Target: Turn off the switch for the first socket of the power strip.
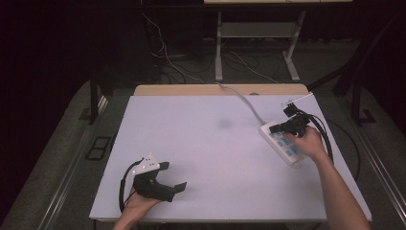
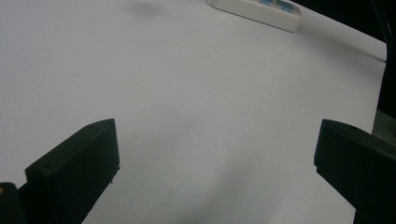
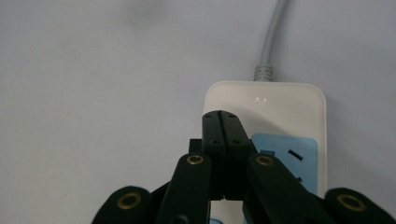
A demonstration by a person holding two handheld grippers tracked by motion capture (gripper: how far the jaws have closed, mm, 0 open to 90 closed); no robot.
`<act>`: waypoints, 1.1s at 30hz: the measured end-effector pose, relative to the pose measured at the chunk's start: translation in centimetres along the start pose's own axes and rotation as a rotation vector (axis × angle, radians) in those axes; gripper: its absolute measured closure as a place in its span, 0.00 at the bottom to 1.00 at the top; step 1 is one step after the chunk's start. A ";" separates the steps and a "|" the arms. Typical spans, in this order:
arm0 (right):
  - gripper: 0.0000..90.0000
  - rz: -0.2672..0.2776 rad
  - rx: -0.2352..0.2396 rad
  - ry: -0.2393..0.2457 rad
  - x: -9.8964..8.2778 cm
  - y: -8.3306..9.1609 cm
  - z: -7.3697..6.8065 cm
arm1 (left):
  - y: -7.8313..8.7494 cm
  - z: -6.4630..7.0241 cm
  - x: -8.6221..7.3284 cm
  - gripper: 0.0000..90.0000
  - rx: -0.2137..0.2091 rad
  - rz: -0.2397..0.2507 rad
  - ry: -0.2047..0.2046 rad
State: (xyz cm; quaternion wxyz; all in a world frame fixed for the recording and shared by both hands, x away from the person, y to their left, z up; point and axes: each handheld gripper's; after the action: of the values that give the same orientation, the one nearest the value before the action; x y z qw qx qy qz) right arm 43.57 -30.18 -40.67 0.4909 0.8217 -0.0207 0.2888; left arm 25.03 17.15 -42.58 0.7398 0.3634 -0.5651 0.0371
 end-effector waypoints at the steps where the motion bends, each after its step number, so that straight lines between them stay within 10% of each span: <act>1: 1.00 -0.015 -0.006 0.005 -0.1 -0.2 0.0 | 0.0 0.0 0.0 0.00 0.001 0.000 0.001; 33: 1.00 0.004 -0.062 0.031 -0.7 -0.6 -0.4 | 0.0 0.2 0.0 0.00 -0.009 -0.002 -0.011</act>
State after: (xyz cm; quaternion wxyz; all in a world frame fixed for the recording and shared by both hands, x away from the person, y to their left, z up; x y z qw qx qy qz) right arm 42.96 -29.71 -41.34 0.5157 0.8016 -0.0237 0.3015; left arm 24.91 17.04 -42.57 0.7384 0.3608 -0.5688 0.0318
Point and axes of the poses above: each handheld gripper's, and its own axes: y roughly backward along the jaws, x roughly out of its top, z roughly to its right, and after that the axes turned 8 degrees about -y, right-handed
